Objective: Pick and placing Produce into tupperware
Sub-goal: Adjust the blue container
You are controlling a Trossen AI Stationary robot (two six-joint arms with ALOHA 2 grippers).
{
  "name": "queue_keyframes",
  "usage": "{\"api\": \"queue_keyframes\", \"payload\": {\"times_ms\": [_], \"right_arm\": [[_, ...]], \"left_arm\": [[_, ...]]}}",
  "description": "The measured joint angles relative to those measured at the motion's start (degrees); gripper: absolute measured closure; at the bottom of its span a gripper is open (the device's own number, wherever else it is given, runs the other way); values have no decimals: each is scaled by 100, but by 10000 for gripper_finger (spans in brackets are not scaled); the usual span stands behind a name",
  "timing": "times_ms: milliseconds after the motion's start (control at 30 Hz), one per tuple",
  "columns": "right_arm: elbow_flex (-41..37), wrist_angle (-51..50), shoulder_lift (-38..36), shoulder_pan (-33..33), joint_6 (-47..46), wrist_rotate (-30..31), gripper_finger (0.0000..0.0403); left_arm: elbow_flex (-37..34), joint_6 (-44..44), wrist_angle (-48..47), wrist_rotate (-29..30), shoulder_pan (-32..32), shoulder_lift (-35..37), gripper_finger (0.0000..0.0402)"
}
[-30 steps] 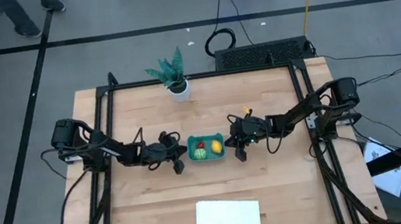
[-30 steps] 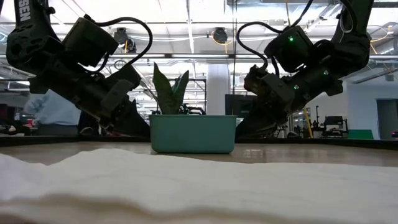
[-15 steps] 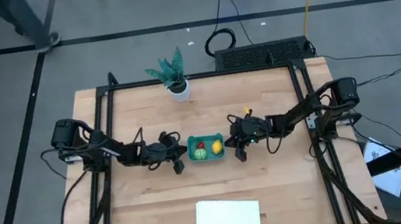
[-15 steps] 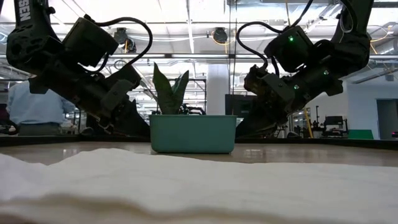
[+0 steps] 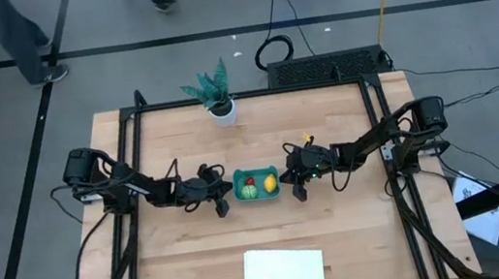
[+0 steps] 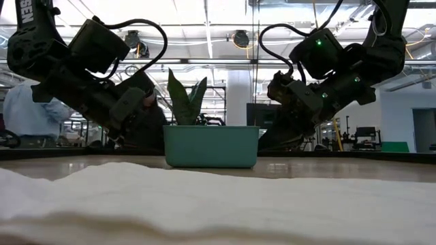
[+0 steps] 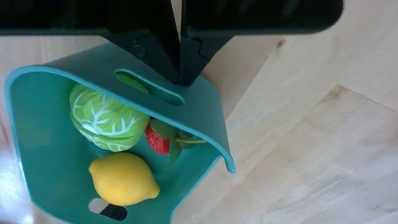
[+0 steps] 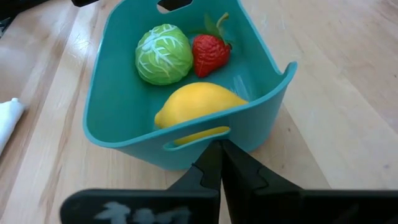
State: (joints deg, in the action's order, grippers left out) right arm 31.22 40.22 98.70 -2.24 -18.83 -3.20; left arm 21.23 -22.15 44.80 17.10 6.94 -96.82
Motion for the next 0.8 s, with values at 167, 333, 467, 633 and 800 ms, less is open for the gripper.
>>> {"api": "queue_keyframes", "payload": {"times_ms": [167,333,467,633,800], "right_arm": [[0,-12,0,0,0,4,403],[0,-13,-2,0,0,7,403],[6,-13,-2,0,0,12,403],[11,-41,2,-2,0,13,403],[18,-8,2,-2,0,13,403]], "left_arm": [[0,-1,-13,-9,0,0,397],[9,-4,-70,112,43,0,396],[9,-45,-247,169,99,111,396],[9,-55,-600,414,233,522,396],[20,-78,-1090,658,361,942,396]]}}
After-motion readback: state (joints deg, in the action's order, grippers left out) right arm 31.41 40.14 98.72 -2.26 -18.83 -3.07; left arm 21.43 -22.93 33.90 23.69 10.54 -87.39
